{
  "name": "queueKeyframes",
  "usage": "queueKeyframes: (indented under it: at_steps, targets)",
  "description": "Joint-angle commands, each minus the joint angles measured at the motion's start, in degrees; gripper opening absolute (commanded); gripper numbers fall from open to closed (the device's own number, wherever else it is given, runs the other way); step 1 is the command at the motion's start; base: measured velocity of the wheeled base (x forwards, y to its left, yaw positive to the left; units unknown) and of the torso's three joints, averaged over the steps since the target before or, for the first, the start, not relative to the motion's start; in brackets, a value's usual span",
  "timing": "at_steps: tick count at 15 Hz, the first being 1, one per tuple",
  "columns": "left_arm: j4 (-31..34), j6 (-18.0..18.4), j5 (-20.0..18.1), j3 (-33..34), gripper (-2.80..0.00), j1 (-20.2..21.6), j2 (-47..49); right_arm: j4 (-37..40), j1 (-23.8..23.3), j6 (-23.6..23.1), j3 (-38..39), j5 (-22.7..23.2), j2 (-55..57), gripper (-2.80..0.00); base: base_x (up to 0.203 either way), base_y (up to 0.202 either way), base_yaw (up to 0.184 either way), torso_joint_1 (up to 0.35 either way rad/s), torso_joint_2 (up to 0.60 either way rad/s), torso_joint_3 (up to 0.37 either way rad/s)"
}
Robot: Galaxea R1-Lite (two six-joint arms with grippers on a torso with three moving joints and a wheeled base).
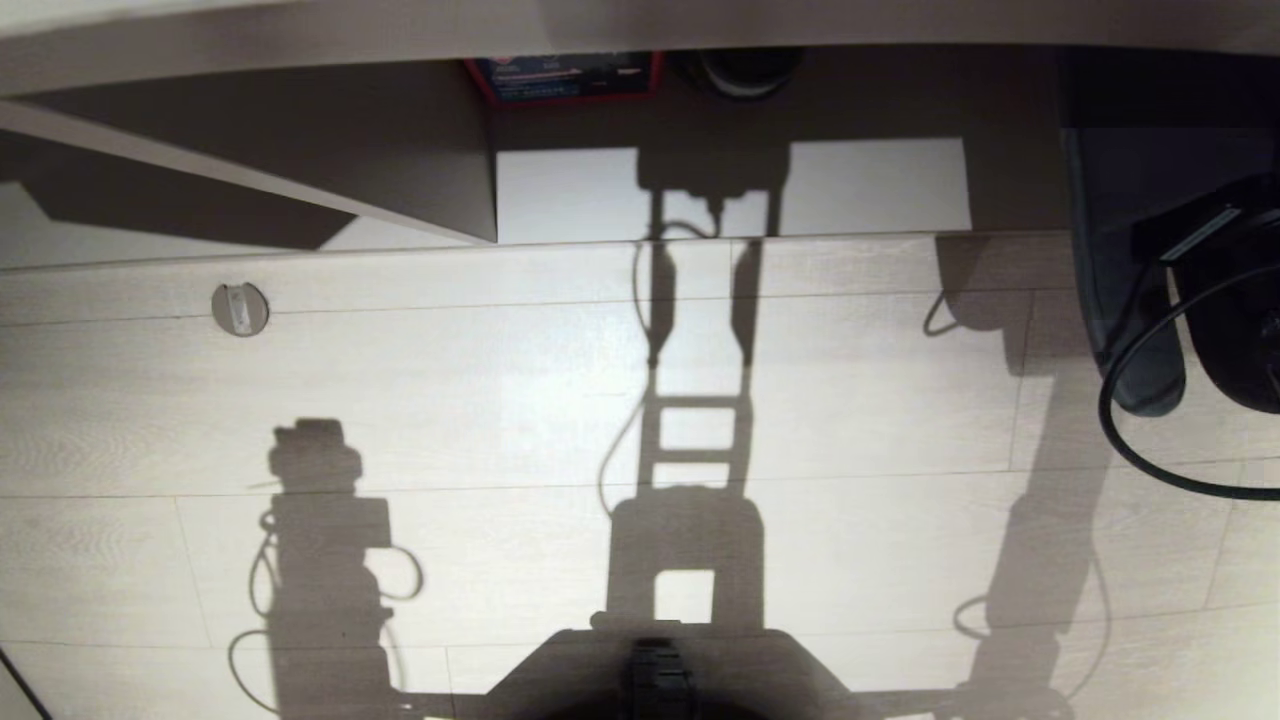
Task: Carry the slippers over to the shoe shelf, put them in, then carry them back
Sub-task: Place the slippers on the floor
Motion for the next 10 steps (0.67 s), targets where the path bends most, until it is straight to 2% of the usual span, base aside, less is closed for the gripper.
queueKeyframes:
  at_steps: [1, 3, 7, 10]
  targets:
    - [0.0, 0.0, 0.0, 0.0, -2.8, 0.0, 0.0, 0.1, 0.0, 0.0, 3.6, -0.1, -4.9, -2.8, 0.0, 0.0, 0.0, 0.0, 0.0, 0.0]
    - [0.0, 0.0, 0.0, 0.0, -2.8, 0.0, 0.0, 1.2, 0.0, 0.0, 5.2, -0.2, -6.2, -2.8, 0.0, 0.0, 0.0, 0.0, 0.0, 0.0]
    - [0.0, 0.0, 0.0, 0.0, -2.8, 0.0, 0.0, 7.2, 0.0, 0.0, 17.1, -0.2, -20.3, -2.8, 0.0, 0.0, 0.0, 0.0, 0.0, 0.0]
    - [0.0, 0.0, 0.0, 0.0, -2.8, 0.0, 0.0, 13.8, -0.1, -0.2, 22.9, -0.6, -30.1, -2.8, 0.0, 0.0, 0.0, 0.0, 0.0, 0.0]
